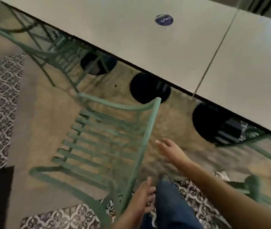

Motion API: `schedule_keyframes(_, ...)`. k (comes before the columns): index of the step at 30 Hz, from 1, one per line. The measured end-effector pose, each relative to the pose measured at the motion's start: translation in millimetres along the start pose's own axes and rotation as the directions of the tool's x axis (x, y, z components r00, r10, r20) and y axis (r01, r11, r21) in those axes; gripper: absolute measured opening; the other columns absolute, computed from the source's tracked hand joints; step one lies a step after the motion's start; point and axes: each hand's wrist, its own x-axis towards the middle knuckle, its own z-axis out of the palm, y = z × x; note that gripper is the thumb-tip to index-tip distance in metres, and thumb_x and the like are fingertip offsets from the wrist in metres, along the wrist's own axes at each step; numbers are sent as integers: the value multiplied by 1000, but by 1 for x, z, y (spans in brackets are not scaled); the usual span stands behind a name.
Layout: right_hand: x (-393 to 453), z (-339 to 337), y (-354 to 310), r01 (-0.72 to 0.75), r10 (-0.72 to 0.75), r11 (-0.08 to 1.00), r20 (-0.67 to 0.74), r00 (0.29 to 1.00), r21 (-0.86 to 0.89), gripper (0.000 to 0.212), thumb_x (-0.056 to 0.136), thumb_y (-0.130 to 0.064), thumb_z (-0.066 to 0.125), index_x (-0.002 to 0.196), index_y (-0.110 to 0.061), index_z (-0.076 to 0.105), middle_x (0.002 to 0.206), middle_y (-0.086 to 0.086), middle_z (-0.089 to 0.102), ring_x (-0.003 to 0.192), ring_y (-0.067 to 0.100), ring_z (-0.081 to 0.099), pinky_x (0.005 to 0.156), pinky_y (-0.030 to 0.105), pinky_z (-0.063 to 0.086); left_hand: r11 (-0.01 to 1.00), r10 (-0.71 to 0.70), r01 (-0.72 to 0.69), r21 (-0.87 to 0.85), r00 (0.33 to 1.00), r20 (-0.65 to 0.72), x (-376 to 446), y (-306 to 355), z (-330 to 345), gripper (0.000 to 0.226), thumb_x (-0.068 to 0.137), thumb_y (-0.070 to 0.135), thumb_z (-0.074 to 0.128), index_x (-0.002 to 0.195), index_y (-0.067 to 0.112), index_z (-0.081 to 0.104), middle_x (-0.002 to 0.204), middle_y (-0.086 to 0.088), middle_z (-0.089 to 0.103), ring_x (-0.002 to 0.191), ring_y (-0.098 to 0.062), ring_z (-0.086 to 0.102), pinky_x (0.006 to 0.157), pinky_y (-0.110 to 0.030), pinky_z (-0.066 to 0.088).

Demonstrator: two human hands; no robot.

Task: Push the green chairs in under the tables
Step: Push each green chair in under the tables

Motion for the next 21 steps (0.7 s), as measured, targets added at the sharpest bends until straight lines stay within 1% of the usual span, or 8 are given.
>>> schedule_keyframes(2,29,5,0,-63,57,994,73,996,93,93,52,-74,76,124,-20,51,93,-3,61,83,17,59,69,39,48,992,-24,20,-128,999,-32,1,-2,0,100,57,90,48,131,24,45,125,1,56,109,-17,54,77,-28,41)
schedule_keyframes(3,44,7,1,-94,80,990,131,988,105,100,43,-75,78,122,-19,54,95,-1,63,84,18,60,71,40,49,978,-35,22,-210,998,-57,0,-2,0,94,63,90,41,130,25,44,123,0,57,110,-18,54,82,-31,40)
schedule_keyframes(6,53,22,-26,-135,109,984,209,972,113,57,71,-54,76,111,-18,57,108,11,66,95,29,62,76,44,50,860,-102,-14,-510,975,-198,6,-9,-3,75,87,68,29,134,13,48,111,-4,59,99,-20,55,77,-32,39)
schedule_keyframes(10,79,20,-58,-151,129,985,233,964,80,28,88,-29,67,106,-11,55,92,9,63,78,24,58,68,39,45,392,-149,-192,-900,952,-268,11,-11,15,76,84,72,37,117,8,57,111,-13,63,99,-29,57,79,-39,41)
schedule_keyframes(13,96,14,-75,-210,180,973,261,948,94,25,87,-27,68,104,-11,58,94,9,64,80,24,61,71,41,48,-1,-191,-419,-908,892,-411,11,-15,26,55,88,65,45,109,15,58,97,-15,61,90,-31,57,82,-45,44)
schedule_keyframes(15,102,9,-86,-214,187,973,245,951,89,18,88,-27,66,96,-12,58,91,10,63,78,24,60,72,41,49,-169,-235,-532,-829,839,-491,8,-13,29,41,89,57,51,99,18,60,93,-15,57,83,-30,56,86,-51,45)
schedule_keyframes(18,105,12,-92,-261,234,961,232,944,94,13,88,-25,64,90,-15,56,95,11,62,81,25,60,87,43,50,-307,-305,-616,-725,785,-539,4,-15,24,29,91,45,56,95,16,60,89,-14,56,77,-28,55,80,-50,49)
schedule_keyframes(21,108,16,-91,-283,253,950,210,944,128,12,88,-20,62,97,-12,58,114,13,62,93,27,62,96,45,49,-353,-325,-651,-672,759,-565,2,-4,18,18,94,34,57,94,15,59,94,-15,58,78,-27,57,74,-45,53)
